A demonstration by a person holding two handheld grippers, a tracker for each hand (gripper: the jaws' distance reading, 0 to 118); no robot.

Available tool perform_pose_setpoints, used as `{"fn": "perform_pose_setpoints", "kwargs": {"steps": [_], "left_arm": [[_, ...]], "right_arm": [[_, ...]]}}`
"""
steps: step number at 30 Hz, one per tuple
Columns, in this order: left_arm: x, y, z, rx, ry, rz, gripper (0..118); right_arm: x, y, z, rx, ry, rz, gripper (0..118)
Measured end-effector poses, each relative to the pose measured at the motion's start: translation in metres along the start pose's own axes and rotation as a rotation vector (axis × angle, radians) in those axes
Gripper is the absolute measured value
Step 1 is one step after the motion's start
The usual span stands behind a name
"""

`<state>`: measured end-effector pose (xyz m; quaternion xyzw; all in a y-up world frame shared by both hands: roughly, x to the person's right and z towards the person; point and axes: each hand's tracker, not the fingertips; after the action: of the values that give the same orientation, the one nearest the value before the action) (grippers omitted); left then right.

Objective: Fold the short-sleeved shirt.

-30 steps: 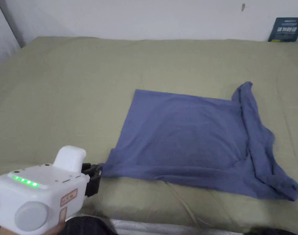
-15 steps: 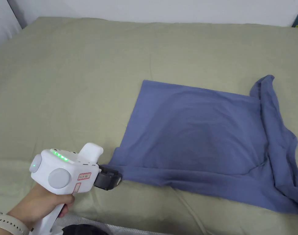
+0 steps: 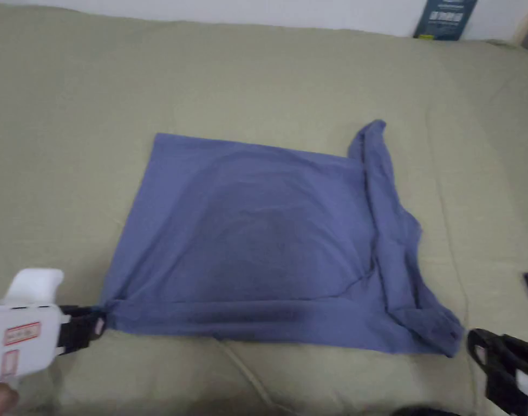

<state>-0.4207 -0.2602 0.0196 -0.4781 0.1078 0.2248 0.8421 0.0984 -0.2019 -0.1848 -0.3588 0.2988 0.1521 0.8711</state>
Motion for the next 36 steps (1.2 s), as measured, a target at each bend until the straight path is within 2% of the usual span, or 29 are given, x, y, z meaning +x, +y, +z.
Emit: {"fn": "perform_pose_setpoints", "kwargs": {"steps": [1, 2, 3, 4, 6, 8, 10, 11, 12, 13, 14, 16, 18, 23, 25, 30, 36], "left_arm": [[0.004, -0.001, 0.002, 0.013, -0.004, 0.014, 9], [0.007, -0.002, 0.003, 0.012, -0.011, 0.016, 9], [0.010, -0.003, 0.004, 0.011, -0.020, 0.010, 9], [0.011, -0.002, 0.004, 0.020, -0.020, 0.011, 9], [0.014, -0.003, 0.004, 0.018, -0.020, 0.017, 9], [0.012, -0.004, 0.001, 0.014, -0.020, 0.028, 9], [0.011, -0.005, -0.002, 0.005, -0.004, 0.038, 9], [0.011, -0.006, -0.002, 0.004, 0.005, 0.048, 9], [0.009, -0.005, -0.002, -0.002, 0.006, 0.050, 9], [0.009, -0.005, -0.001, -0.003, 0.012, 0.057, 9], [0.009, -0.006, 0.000, -0.005, 0.010, 0.067, 9], [0.009, -0.007, 0.001, -0.004, 0.008, 0.072, 9], [0.011, -0.007, 0.003, 0.002, -0.001, 0.077, 9], [0.016, 0.007, 0.013, 0.061, -0.069, 0.099, 8], [0.012, 0.020, 0.019, 0.107, -0.101, 0.120, 8], [0.006, 0.067, 0.033, 0.237, -0.076, 0.135, 7], [-0.016, 0.138, 0.008, 0.257, -0.081, 0.181, 7]], "right_arm": [[0.004, 0.002, -0.015, -0.065, -0.031, 0.043, 37], [0.007, 0.002, -0.029, -0.123, -0.069, 0.082, 78], [0.009, -0.001, -0.041, -0.136, -0.088, 0.119, 102], [0.012, -0.005, -0.052, -0.144, -0.087, 0.158, 111], [0.015, -0.012, -0.069, -0.109, -0.074, 0.189, 111], [0.017, -0.013, -0.087, -0.168, -0.038, 0.212, 111], [0.017, -0.014, -0.099, -0.219, 0.001, 0.194, 106], [0.018, -0.015, -0.097, -0.168, 0.009, 0.167, 75], [0.019, -0.016, -0.098, -0.148, 0.007, 0.130, 33], [0.022, -0.016, -0.099, -0.146, -0.010, 0.097, 6], [0.026, -0.016, -0.096, -0.132, 0.047, 0.035, 6], [0.031, -0.016, -0.092, -0.130, 0.079, -0.043, 5], [0.035, -0.016, -0.084, -0.096, 0.088, -0.064, 5], [0.053, 0.000, -0.064, -0.014, 0.177, -0.224, 5], [0.059, 0.014, -0.060, 0.028, 0.200, -0.265, 5], [0.075, 0.062, -0.059, 0.106, 0.241, -0.309, 5], [0.101, 0.118, -0.103, 0.128, 0.211, -0.341, 5]]}}
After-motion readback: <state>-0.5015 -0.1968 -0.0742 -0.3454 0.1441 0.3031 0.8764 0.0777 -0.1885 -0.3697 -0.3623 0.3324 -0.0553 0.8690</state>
